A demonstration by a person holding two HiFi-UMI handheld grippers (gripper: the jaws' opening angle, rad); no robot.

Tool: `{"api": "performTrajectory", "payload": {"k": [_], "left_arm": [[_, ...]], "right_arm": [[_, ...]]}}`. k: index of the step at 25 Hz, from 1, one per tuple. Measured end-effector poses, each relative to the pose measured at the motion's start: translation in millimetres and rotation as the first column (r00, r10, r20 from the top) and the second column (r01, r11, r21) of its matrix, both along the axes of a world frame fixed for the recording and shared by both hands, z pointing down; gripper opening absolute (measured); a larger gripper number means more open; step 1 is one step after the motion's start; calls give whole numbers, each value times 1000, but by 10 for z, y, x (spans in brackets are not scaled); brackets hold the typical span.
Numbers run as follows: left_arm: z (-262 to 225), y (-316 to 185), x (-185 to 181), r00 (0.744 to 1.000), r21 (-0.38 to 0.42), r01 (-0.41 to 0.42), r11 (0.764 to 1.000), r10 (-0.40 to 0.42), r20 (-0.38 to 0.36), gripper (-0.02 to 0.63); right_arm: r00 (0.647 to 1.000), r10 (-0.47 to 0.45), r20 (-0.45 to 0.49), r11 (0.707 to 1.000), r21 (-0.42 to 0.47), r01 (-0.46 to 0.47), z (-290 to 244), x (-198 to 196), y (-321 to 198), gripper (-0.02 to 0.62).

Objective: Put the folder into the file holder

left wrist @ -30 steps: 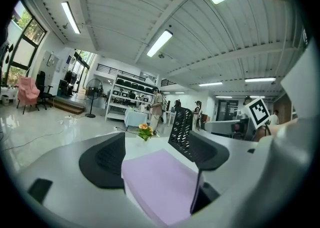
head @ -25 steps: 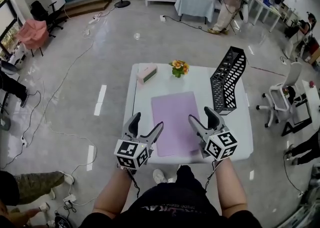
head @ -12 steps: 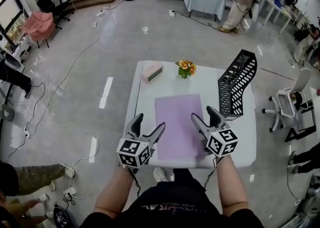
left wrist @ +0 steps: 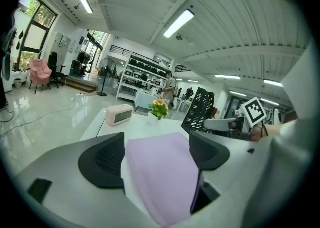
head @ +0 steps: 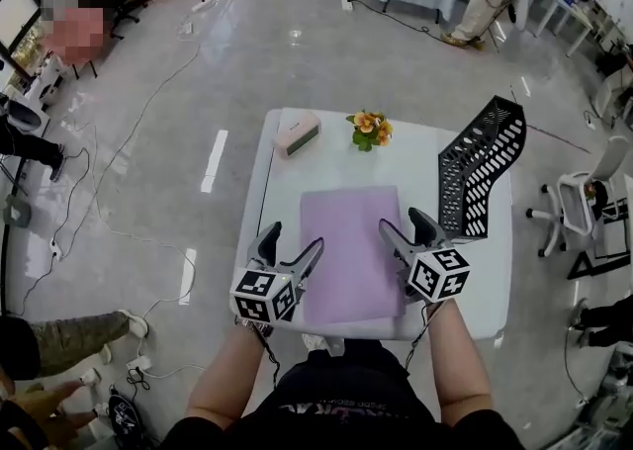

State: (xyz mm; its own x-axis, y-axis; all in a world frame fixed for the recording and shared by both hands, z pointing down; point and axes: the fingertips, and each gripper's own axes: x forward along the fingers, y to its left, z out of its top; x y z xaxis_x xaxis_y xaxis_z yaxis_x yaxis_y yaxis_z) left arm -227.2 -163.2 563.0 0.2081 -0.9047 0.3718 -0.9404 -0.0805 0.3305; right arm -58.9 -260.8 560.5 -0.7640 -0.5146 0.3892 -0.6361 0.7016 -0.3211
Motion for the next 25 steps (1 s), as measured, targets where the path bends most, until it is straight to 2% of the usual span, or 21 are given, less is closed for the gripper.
{"api": "performTrajectory", "payload": {"k": [12, 25], "left_arm": [[530, -360, 13, 1000, -126, 11, 992, -14, -22, 390], [970, -591, 14, 999, -228, 15, 973, -25, -42, 390]], "right_arm": [[999, 15, -31, 990, -138, -19, 555, 33, -379, 313], [999, 2, -40, 962, -273, -13, 1016, -17, -570, 321]]}}
